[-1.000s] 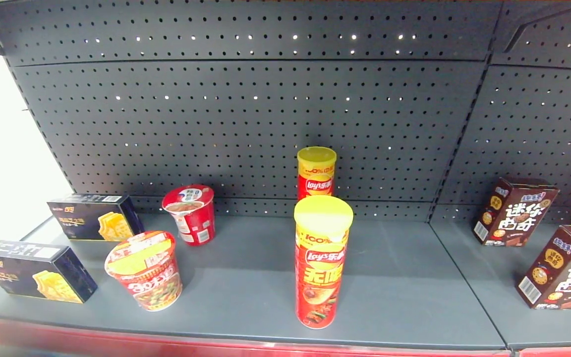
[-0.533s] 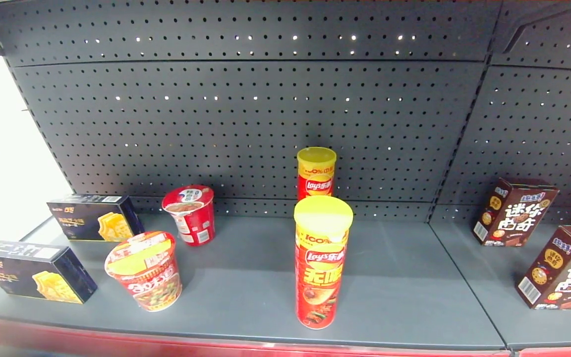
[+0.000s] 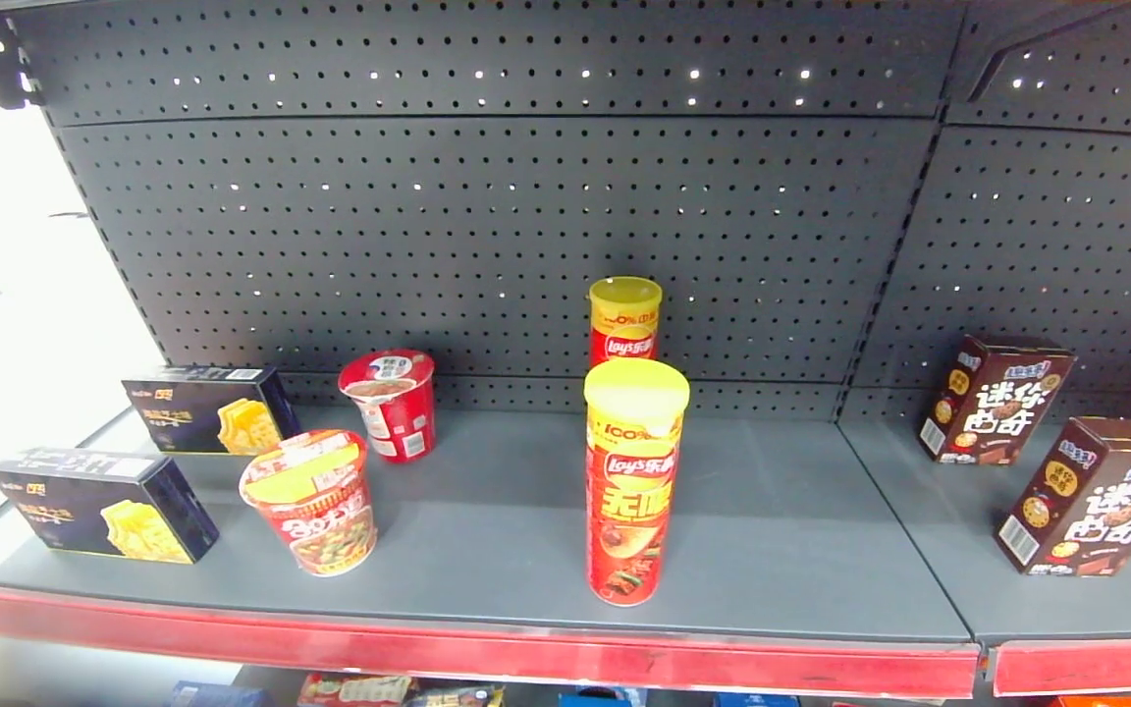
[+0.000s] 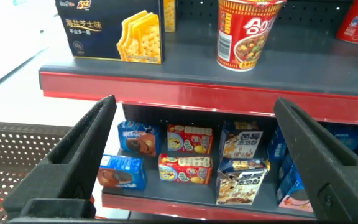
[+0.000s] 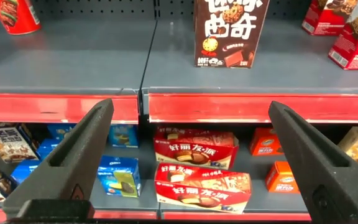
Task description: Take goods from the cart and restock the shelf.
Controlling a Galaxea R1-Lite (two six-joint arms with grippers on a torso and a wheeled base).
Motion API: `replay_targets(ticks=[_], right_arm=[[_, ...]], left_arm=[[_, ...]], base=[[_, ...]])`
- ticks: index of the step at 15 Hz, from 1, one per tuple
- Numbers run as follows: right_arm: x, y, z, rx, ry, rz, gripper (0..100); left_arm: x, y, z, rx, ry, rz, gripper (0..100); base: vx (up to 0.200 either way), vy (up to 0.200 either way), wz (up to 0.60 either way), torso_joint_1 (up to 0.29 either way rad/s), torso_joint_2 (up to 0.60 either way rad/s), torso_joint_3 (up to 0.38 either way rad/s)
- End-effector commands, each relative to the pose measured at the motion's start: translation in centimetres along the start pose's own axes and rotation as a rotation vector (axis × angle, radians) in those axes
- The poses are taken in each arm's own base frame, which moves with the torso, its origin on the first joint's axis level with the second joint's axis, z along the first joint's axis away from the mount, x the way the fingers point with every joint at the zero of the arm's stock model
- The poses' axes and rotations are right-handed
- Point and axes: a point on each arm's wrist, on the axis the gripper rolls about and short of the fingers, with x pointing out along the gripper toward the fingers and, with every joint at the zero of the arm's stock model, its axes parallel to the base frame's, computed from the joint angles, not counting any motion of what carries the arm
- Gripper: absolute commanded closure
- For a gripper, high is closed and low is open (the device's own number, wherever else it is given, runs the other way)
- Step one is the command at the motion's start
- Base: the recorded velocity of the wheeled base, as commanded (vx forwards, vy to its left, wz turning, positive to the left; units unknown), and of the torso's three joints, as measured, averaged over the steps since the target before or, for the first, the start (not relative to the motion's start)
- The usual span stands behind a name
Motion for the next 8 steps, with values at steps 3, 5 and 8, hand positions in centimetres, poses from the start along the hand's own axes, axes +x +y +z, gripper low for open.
replay_targets(ticks=[3, 5, 8], right_arm=[[0.01, 0.0, 0.0, 0.0, 0.002, 0.0, 0], [0.01, 0.0, 0.0, 0.0, 0.002, 0.0, 0], [0.01, 0.0, 0.0, 0.0, 0.002, 0.0, 0]], left_arm=[[0.01, 0.0, 0.01, -0.001, 0.001, 0.001, 0], [0.01, 0.0, 0.01, -0.001, 0.001, -0.001, 0], [0.01, 0.0, 0.01, -0.001, 0.001, 0.001, 0]], base=[[0.0, 0.0, 0.0, 0.0, 0.0, 0.0], [0.0, 0.0, 0.0, 0.0, 0.0, 0.0], [0.0, 0.0, 0.0, 0.0, 0.0, 0.0]])
